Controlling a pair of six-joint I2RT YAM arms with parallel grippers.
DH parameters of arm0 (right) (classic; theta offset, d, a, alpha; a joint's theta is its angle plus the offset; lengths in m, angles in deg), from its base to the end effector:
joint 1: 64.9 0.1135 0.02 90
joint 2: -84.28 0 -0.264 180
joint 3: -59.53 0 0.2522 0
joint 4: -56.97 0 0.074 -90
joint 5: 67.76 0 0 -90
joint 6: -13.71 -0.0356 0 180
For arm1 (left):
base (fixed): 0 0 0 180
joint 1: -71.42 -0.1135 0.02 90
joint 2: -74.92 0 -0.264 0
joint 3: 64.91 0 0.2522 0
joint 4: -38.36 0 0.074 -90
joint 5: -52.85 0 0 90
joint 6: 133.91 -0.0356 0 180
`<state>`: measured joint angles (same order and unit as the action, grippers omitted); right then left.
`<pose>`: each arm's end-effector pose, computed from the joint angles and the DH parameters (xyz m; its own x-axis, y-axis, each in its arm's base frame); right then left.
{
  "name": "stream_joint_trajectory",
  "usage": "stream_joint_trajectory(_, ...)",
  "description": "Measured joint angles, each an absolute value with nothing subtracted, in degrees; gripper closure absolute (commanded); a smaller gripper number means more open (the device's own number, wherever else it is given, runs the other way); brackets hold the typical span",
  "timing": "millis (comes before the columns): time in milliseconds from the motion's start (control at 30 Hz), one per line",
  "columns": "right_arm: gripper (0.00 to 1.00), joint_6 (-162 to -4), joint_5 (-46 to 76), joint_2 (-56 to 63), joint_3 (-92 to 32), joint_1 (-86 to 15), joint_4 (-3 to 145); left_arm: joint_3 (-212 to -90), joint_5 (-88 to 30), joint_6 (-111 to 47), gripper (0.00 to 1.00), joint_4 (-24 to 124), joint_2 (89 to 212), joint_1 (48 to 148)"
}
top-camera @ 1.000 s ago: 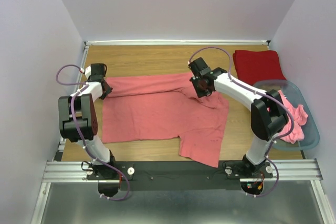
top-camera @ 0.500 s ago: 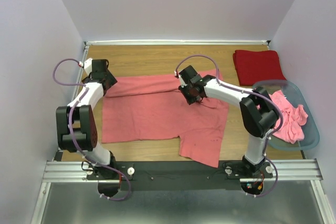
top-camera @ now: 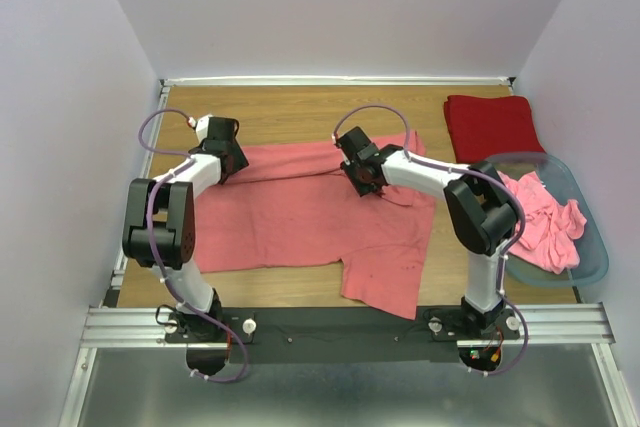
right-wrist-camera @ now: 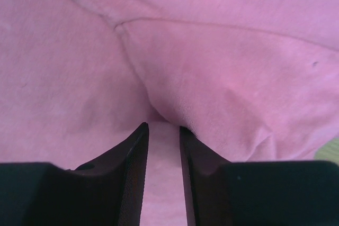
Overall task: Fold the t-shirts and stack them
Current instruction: Fold the tshirt
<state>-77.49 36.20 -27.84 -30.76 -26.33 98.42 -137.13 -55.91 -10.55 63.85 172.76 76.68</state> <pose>0.3199 0.2441 0.1673 -0.7091 -0.5395 -0.4540 -0.5055 0.8379 -0.2060 0.3506 -0.0208 0.1821 -0.5845 -0.4691 -0.6620 -0.5216 0.8422 -0.1362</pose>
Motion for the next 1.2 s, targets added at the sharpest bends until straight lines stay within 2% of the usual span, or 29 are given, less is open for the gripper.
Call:
stream_joint_trajectory(200,0.56,-76.0,39.5,-28.6,-32.7,-26.4,97.5,-137.7,-55.8,-11.5,0.21,64.0,174.8,76.7)
stream_joint_trajectory(567,0.58,-73.7,41.5,-31.6,-34.5,-27.5,96.7,-138.1,-55.7,-12.2,0.2,64.0,174.9,76.7)
stream_joint_trajectory(667,0.64,-73.2,42.7,-31.7,-34.5,-27.5,96.3,-138.1,-55.5,-12.4,0.2,64.0,174.9,76.7)
stream_joint_trajectory(933,0.93,-72.3,43.9,-32.1,-34.5,-27.8,96.0,-138.1,-55.5,-12.7,0.21,64.0,175.1,76.7)
stream_joint_trajectory(1033,0.99,-72.3,43.8,-32.1,-34.5,-27.8,95.9,-138.1,-55.5,-12.7,0.21,64.0,175.1,76.7)
stream_joint_trajectory(1200,0.99,-72.2,41.4,-30.2,-33.7,-27.9,97.0,-138.1,-55.5,-12.8,0.21,64.1,175.1,76.7)
